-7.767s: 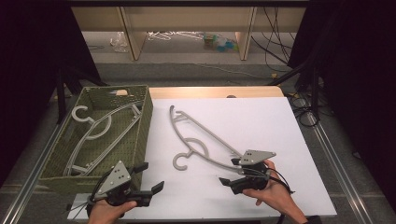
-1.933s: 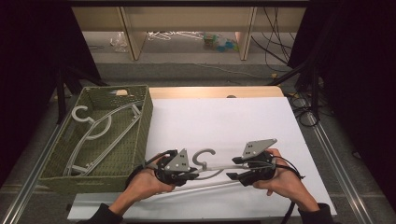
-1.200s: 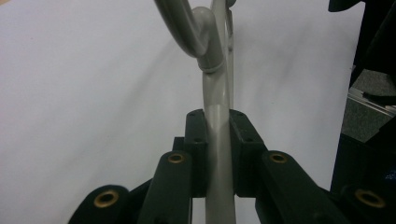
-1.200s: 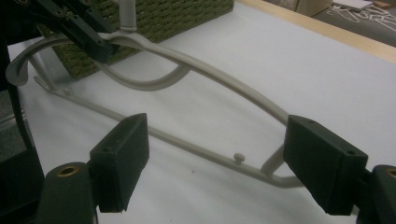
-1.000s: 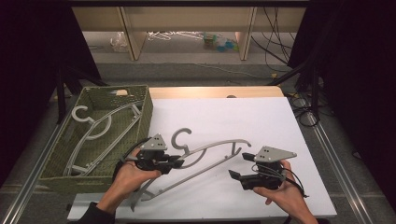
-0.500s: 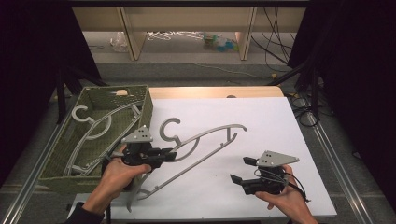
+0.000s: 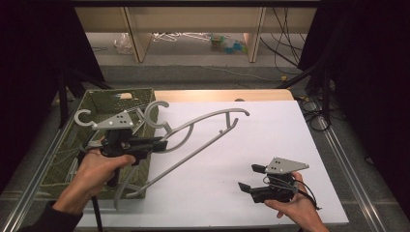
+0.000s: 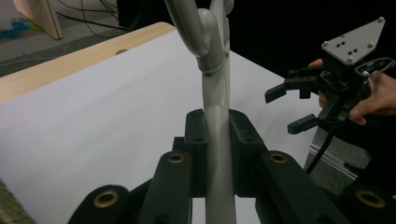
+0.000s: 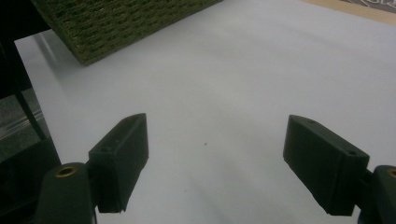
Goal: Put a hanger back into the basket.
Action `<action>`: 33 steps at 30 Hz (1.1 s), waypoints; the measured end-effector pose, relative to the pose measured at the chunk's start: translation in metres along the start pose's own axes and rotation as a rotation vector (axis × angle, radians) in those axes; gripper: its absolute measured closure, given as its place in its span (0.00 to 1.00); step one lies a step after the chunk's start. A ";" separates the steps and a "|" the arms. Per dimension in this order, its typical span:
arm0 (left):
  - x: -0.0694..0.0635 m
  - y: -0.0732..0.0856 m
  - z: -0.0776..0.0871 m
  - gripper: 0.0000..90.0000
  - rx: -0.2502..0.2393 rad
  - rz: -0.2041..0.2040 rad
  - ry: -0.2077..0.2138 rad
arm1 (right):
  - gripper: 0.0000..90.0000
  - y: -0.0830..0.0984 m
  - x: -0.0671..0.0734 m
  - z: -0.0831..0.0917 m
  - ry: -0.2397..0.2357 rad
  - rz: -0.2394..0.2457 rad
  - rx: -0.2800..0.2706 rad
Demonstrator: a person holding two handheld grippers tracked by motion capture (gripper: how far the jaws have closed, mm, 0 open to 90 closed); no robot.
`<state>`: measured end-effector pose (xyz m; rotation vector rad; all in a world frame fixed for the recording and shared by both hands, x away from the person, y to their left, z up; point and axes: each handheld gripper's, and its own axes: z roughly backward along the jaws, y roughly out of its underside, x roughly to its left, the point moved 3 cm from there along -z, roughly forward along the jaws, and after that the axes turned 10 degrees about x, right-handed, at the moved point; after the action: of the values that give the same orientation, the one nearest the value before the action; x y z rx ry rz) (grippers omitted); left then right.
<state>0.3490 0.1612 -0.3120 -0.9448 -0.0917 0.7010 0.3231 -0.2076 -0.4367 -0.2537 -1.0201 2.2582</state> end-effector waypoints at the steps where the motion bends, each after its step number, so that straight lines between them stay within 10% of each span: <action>1: 0.002 -0.002 0.004 0.88 -0.008 0.001 -0.006 | 0.26 0.000 0.000 0.000 0.005 -0.005 -0.002; 17: 0.048 -0.011 0.048 0.88 -0.039 0.073 -0.091 | 0.24 0.001 -0.001 0.000 0.000 -0.012 -0.005; 33: 0.102 0.013 0.084 0.88 -0.077 0.165 -0.196 | 0.23 0.003 -0.001 -0.002 -0.001 -0.017 0.017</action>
<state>0.3915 0.2857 -0.2946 -0.9627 -0.2165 0.9474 0.3237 -0.2081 -0.4402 -0.2363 -0.9993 2.2511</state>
